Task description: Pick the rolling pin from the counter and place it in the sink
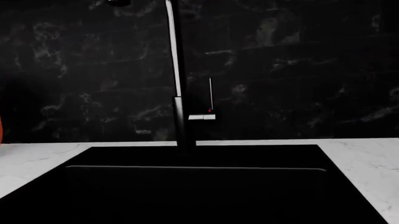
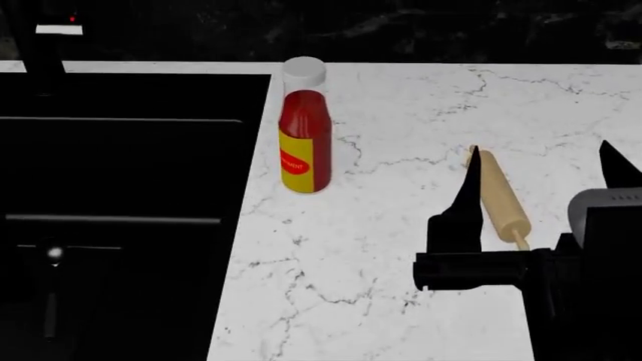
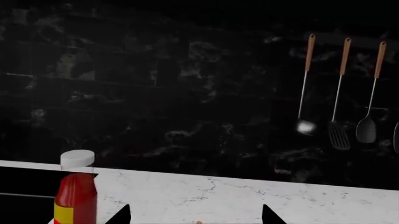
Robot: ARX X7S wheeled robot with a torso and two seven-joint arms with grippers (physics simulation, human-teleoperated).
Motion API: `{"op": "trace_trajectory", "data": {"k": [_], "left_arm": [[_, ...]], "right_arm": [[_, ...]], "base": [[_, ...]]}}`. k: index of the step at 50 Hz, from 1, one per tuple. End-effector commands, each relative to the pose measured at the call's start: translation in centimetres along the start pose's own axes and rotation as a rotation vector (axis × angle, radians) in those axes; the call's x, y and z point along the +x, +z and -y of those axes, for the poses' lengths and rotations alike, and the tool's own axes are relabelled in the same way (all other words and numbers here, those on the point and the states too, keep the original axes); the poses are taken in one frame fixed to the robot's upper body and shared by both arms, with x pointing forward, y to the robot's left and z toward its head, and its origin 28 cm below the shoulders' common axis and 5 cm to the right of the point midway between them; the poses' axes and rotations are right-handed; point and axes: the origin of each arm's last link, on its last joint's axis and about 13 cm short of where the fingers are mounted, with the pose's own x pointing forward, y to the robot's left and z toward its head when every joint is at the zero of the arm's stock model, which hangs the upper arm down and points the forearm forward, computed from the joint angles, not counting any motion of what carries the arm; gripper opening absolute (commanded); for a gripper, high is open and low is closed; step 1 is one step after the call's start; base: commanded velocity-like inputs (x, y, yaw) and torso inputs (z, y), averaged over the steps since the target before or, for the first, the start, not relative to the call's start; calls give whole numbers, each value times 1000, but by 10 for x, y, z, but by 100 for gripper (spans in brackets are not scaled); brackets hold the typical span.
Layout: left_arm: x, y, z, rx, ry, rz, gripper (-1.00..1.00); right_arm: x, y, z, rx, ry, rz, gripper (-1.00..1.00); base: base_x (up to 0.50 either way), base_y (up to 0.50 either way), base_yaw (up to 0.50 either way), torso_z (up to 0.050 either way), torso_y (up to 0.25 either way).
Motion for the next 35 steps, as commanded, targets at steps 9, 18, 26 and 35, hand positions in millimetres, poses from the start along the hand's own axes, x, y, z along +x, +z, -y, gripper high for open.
{"op": "trace_trajectory", "data": {"k": [9,18,26,35], "left_arm": [[0,-3,1,7,-4,-5,100],[2,-4,1,13,-7,-10,100],[2,-4,1,16,-8,-12,100],[2,-5,1,25,-13,-12,100]], "right_arm": [[0,-2,1,-3,2,-5,100],[25,6,13,12,75,-131,100],[54,12,20,-15,99,-229,100],[81,22,30,-121,79,-374,100]], "base": [[0,0,0,0,0],[0,0,0,0,0],[0,0,0,0,0],[0,0,0,0,0]]}}
